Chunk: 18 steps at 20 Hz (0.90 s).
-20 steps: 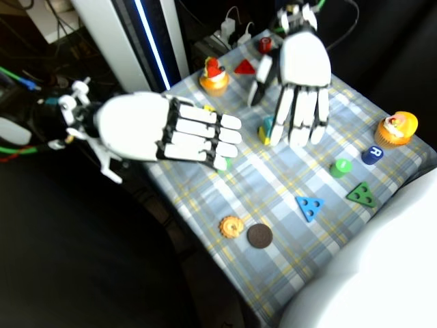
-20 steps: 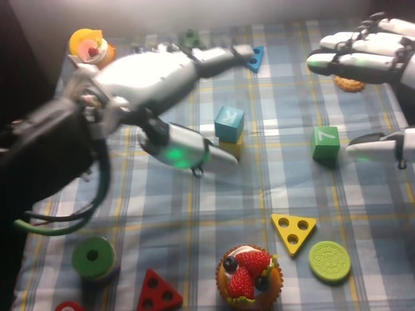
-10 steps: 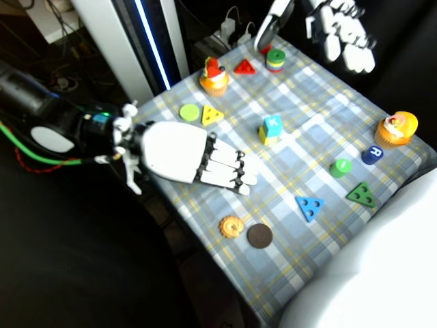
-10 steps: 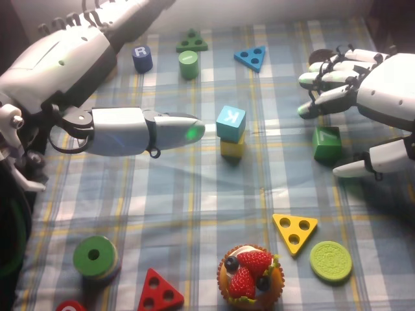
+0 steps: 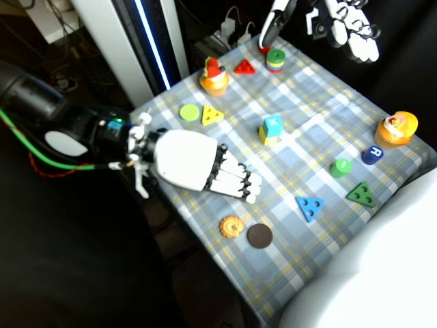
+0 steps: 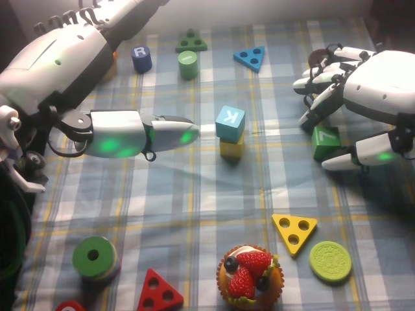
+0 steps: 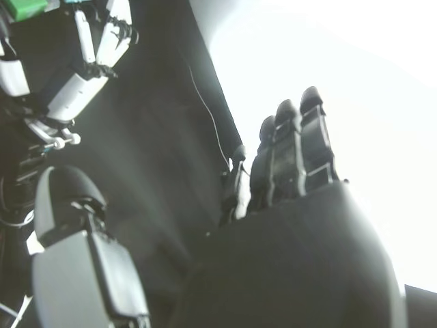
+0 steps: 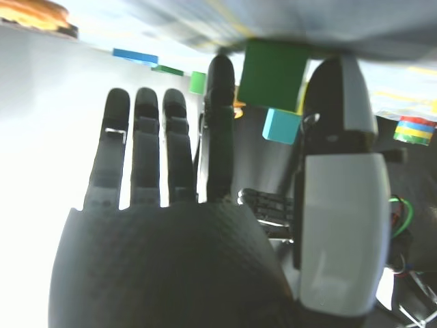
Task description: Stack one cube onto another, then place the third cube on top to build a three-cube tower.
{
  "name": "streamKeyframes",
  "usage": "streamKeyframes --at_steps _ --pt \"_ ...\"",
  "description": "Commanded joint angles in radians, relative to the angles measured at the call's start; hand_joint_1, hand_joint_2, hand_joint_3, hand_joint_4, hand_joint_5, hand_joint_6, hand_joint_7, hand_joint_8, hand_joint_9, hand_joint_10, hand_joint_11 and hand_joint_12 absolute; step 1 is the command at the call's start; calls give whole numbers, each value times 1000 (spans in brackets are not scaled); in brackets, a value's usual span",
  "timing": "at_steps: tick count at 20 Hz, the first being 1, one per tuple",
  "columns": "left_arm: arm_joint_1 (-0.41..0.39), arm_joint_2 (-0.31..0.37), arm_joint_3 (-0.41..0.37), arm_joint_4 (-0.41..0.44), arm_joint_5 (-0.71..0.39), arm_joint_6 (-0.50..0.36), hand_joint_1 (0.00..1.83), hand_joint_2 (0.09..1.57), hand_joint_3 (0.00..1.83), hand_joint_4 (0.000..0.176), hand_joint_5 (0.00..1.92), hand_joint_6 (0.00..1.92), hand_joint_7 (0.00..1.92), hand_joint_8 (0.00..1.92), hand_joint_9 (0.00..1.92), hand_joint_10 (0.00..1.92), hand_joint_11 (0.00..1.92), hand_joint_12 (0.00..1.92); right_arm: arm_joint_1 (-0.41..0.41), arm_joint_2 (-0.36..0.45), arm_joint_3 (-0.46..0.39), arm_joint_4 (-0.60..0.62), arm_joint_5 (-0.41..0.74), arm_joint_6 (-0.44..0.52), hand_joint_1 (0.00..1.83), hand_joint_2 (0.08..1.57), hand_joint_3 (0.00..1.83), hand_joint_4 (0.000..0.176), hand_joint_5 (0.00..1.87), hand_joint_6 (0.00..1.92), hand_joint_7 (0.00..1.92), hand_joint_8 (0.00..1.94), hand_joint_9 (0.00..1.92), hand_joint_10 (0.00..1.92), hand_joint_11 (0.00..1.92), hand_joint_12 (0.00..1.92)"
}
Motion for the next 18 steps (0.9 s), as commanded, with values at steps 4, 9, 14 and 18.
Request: streamKeyframes --at_steps 4,9,14,18 --pt "-2 6 -1 29 -116 -6 687 824 0 176 16 1 81 3 90 4 52 42 18 1 5 13 104 -3 1068 1055 5 103 1075 786 611 8 523 10 0 1138" --pt "1 5 -1 21 -113 -6 675 830 2 176 41 8 92 5 97 4 61 51 30 2 5 2 107 -3 1160 1046 0 0 1130 740 754 22 633 24 0 1168" --pt "14 17 13 -10 -99 -6 703 818 0 176 10 0 79 1 81 0 0 5 160 2 -10 -197 120 77 1193 1019 0 0 1204 596 788 0 604 0 28 1060" --pt "10 24 49 -17 -28 -4 692 806 0 176 2 0 36 0 43 0 0 0 266 -9 19 -367 165 224 1158 1032 1 0 1172 660 790 1 605 4 0 1118"
